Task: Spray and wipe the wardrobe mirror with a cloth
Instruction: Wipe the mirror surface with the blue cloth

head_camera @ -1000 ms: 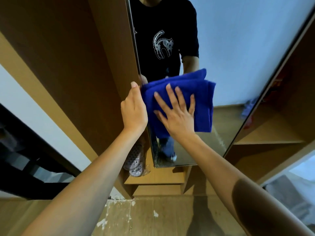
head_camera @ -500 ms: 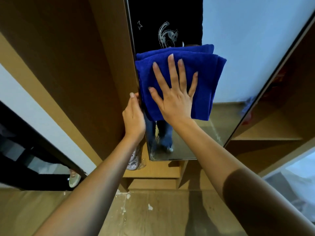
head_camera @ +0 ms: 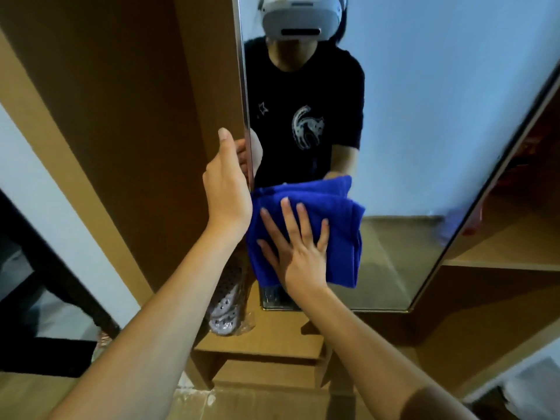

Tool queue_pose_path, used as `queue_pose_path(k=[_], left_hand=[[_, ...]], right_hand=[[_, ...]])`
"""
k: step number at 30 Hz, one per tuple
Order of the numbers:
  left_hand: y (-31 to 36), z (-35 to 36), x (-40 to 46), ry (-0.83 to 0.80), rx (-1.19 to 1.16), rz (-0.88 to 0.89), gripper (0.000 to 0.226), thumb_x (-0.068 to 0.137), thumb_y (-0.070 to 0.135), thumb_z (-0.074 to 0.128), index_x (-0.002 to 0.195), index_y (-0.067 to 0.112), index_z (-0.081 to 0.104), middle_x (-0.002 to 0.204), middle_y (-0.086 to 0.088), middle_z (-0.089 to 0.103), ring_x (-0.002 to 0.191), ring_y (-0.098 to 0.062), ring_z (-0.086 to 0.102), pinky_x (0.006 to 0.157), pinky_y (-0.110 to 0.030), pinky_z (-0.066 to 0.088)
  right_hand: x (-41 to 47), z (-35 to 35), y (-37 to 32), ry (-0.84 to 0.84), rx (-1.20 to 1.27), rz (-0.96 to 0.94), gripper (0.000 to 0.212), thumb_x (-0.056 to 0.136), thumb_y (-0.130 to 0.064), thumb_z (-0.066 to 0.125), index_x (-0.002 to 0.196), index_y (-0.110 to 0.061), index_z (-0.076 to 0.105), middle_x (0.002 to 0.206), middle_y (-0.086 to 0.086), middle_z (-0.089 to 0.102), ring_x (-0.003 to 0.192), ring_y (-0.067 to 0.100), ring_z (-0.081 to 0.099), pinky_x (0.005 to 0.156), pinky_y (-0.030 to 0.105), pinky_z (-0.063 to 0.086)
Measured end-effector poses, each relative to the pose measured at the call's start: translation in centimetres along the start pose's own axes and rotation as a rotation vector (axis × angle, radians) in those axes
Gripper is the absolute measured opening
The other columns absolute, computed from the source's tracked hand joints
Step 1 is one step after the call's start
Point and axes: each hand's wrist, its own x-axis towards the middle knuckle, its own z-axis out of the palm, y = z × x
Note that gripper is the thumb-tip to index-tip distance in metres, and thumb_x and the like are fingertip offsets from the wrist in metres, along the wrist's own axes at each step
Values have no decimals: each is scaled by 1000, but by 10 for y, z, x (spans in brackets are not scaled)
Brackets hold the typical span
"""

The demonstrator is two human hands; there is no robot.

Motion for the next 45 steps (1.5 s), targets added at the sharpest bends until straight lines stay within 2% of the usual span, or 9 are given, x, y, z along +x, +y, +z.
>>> queue_pose_path(k=[4,7,10,13,18,21,30,35,45], left_hand=[[-18,-3,0,4,6,68,42,104,45,23,97,33,62,89,17,69,91,7,65,79,-15,49],[-35,-4,-2,3,73,151,62,103,47,19,104,9,68,92,-4,72,86,-5,67,87,-21,48],[-47,-5,-9,-5,121,261,68,104,45,20,96,-9,61,90,-24,64,81,-25,60,77,-25,45],[-60,-7,-14,-27,95,308,62,104,43,21,98,-5,60,92,-19,65,82,-23,60,79,-27,45],[-105,-11,-32,-12,160,364,52,105,41,22,71,17,54,65,3,57,62,-11,55,69,-24,43],[-131,-13,-43,12,184,369,52,103,45,23,81,15,59,76,-4,63,71,-18,60,74,-35,47],[-153,0,-51,101,344,523,40,101,50,31,98,20,58,75,8,60,67,-2,57,65,-27,47],[-161,10,-48,163,457,564,66,89,67,27,119,14,53,102,-2,63,95,-22,62,84,-50,53],[-163,14,-55,244,592,562,69,91,63,23,121,7,50,107,-9,60,97,-31,61,85,-54,51]], right_hand=[[-12,9,0,53,44,21,69,97,-53,26,151,-37,-14,161,-4,-21,146,15,-23,116,51,-8],[19,-8,7,128,114,77,65,98,-53,31,153,-39,-2,161,-1,-5,147,14,-22,116,52,-9],[52,-28,11,236,117,126,62,99,-52,35,154,-33,13,163,3,8,149,18,-2,117,54,-5],[54,-26,6,292,91,127,61,99,-51,34,154,-30,18,163,4,14,149,22,5,118,55,-2],[1,20,-9,266,38,73,62,100,-51,33,154,-30,11,163,4,9,150,22,1,119,54,-7],[-18,36,-12,254,24,59,62,100,-51,32,155,-30,10,164,3,7,150,21,-2,118,53,-9],[-30,35,35,309,12,59,61,98,-54,36,153,-34,18,163,0,11,151,17,4,120,51,-3],[-59,31,107,333,-29,166,62,96,-55,35,153,-35,18,163,0,10,151,18,5,120,53,3],[-90,32,168,346,-6,368,61,98,-54,21,154,-34,9,164,4,6,151,22,2,119,57,3]])
